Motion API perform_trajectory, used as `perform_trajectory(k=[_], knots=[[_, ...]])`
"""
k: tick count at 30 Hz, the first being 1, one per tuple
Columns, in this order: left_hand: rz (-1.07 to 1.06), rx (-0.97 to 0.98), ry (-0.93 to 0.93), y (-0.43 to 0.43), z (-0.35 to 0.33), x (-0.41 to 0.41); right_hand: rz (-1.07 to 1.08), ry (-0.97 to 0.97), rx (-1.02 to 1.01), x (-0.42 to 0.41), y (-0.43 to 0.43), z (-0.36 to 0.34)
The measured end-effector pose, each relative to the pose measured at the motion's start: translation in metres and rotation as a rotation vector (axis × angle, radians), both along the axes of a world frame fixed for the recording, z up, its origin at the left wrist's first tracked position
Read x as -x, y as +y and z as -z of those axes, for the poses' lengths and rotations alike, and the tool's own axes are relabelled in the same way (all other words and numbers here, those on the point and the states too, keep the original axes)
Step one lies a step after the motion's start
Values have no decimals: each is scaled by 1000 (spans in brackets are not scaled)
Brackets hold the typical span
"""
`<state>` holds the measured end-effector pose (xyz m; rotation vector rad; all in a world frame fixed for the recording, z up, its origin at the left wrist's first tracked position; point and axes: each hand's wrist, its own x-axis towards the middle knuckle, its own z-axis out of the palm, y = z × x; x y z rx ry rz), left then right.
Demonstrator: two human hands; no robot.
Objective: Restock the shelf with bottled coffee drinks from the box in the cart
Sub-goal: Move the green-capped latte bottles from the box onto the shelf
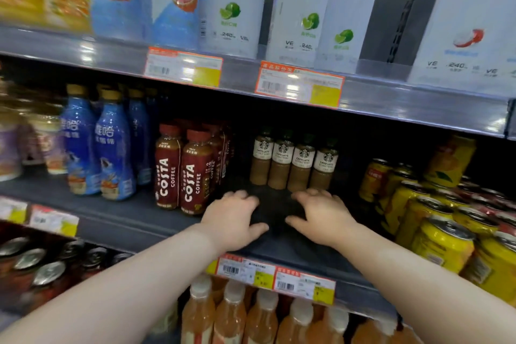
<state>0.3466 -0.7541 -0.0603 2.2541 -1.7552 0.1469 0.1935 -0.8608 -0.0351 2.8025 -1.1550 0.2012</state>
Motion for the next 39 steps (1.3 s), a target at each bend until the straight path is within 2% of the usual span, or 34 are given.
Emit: perform_trajectory(k=[9,24,33,39], knots=[[-267,-42,6,157,7,-70,-243,-10,-1,-92,120,-5],[-885,-190,142,505,74,-174,-757,143,-123,-278,404,69],[-1129,-207,225,604,104,-216,-964,250,-145,-380,496,103],[-1296,-255,231,642,105,-283,-1103,255,-176,-478,540,120]])
